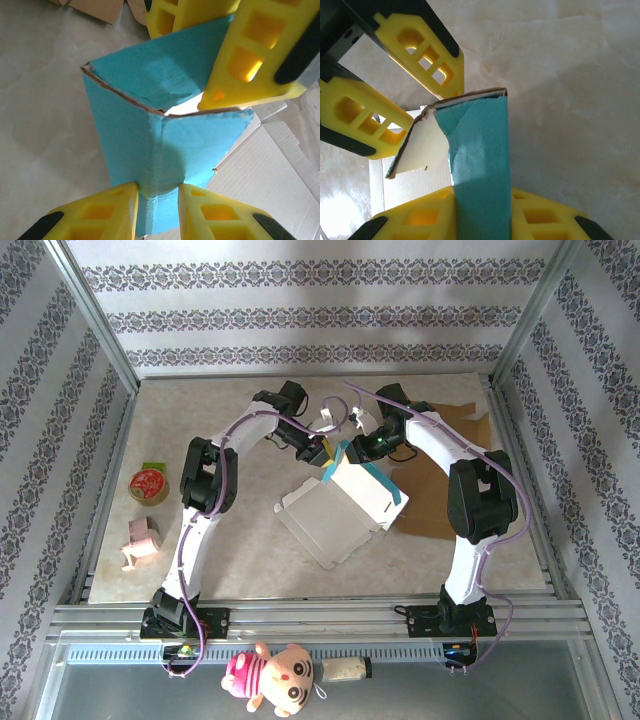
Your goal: Fold the paper box
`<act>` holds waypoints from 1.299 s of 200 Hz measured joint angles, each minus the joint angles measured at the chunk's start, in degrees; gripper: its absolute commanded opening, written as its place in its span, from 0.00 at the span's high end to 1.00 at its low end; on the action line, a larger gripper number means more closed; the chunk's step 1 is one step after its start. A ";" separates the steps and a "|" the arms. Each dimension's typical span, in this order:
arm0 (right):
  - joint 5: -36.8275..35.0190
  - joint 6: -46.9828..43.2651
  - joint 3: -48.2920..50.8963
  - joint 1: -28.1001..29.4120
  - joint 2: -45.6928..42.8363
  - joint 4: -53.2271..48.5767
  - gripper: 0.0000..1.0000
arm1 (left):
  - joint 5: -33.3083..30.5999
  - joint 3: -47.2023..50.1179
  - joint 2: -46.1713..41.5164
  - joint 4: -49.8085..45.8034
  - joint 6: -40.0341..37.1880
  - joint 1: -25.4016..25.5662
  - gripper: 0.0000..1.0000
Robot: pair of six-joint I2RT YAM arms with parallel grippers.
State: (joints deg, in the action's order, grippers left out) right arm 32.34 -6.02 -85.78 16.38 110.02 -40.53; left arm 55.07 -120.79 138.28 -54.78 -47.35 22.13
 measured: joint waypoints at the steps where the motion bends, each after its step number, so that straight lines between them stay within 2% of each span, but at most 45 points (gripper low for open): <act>1: 0.00 0.00 0.00 0.00 0.00 0.00 0.75 | -0.04 0.00 0.00 0.04 0.00 0.00 0.72; 47: 0.02 0.02 0.00 0.02 0.00 0.02 0.75 | -1.86 0.63 0.04 2.23 3.30 0.68 0.65; 88: -0.02 0.02 0.00 0.00 0.00 0.02 0.75 | -2.36 2.97 0.02 6.25 6.32 1.03 0.67; 115: -0.31 0.04 0.00 0.00 0.00 0.02 0.74 | -2.19 4.07 -0.02 8.46 8.50 1.03 0.74; 137: -0.59 0.35 0.02 0.00 0.00 0.02 0.69 | -3.15 4.96 -0.50 10.10 10.62 1.07 0.82; 169: 0.74 2.51 0.50 -0.44 -0.07 0.70 0.65 | -7.43 7.30 -2.29 13.62 13.92 1.73 0.92; 194: 2.69 4.79 2.62 -1.07 -0.98 2.43 0.63 | -10.88 13.07 -5.73 19.54 15.32 2.69 0.95; 224: 4.46 7.30 5.20 -1.16 -2.95 3.98 0.63 | -14.78 19.69 -9.86 25.68 15.76 3.98 0.94; 239: 4.63 8.50 6.84 -1.18 -4.13 5.44 0.68 | -16.17 21.51 -10.91 27.82 15.72 4.57 0.86; 260: 4.59 10.14 8.66 -1.29 -5.09 7.21 0.69 | -18.18 22.29 -11.30 29.24 15.89 5.38 0.83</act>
State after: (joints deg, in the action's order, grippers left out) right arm 36.93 4.12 -77.12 15.09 104.92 -33.32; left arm 36.88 -98.50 126.98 -25.54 -31.46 27.51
